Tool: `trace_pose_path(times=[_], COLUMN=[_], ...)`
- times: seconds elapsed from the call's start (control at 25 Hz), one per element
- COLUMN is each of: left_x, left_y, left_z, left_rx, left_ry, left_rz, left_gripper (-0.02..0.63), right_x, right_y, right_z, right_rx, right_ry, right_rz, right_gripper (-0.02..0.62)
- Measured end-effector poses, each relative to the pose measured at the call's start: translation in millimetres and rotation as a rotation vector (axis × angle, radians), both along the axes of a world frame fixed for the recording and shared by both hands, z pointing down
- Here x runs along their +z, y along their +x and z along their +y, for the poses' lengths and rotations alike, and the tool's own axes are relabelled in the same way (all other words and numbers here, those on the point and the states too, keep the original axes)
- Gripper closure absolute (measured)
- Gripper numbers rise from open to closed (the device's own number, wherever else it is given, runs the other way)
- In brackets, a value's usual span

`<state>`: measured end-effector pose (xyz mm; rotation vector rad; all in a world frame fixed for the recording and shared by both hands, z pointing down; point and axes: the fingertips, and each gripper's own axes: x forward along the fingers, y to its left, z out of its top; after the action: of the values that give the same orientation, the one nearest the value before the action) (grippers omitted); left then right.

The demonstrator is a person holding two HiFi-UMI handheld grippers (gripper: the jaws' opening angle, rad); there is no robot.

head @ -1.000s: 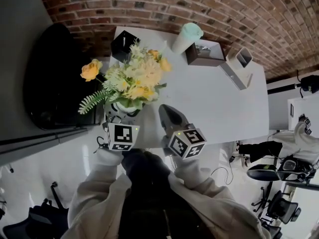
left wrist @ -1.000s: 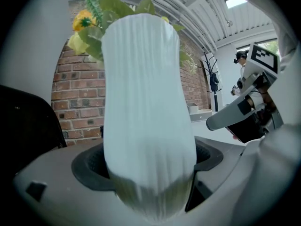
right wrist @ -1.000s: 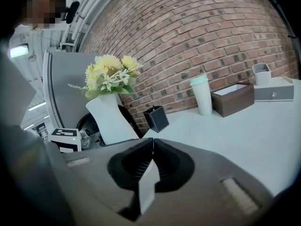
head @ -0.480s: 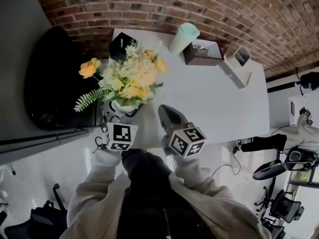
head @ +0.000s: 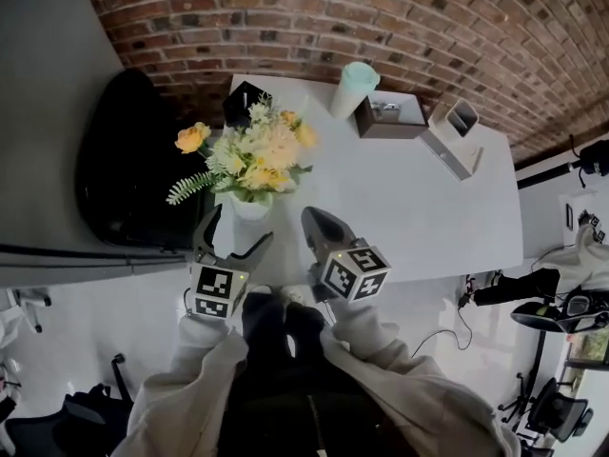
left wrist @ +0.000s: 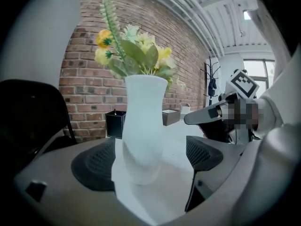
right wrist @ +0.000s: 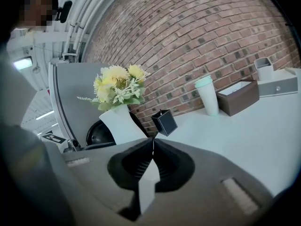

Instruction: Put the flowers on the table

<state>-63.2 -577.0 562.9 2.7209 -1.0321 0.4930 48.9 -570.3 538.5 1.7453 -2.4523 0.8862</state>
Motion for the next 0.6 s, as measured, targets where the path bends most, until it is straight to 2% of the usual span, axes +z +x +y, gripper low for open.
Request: trace_pose_path(times=[0.08, 0.2, 0.28, 0.44, 0.6], left_x=[-7.7, -27.3, -38.1, -55.5, -61.0], left_y=[-6.0, -9.8, -11.5, -11.3, -13.1], left_z=[8.4, 17.5, 25.6, 39.9, 51.3], left_rx=[-0.051, -0.104, -0.126, -0.145, -0.184], left_ry=[-0.051, -0.067, -0.067, -0.077, -0.087], left_rz=[0.061, 0.128, 0.15, 0.222, 0.239], left_gripper=[0.135, 0.137, 0.212, 0.315, 0.47], right_x=[-5.3, -16.6, -23.5, -38.1, -42.7], right_y=[-5.7, -15.9, -25.4, -41.7, -43.7], right_z=[3.7, 7.8, 12.8, 22.1, 27.9], right_rx=[-0.011, -0.033, -0.06, -0.116, -0.133], right_ry=[0.006, 0.017, 0.024, 0.048, 0.052], right_rz=[-0.011, -0.024, -0.029, -0.054, -0.077], right_gripper=[0.594, 0.595, 0.595, 0.595, 0.595])
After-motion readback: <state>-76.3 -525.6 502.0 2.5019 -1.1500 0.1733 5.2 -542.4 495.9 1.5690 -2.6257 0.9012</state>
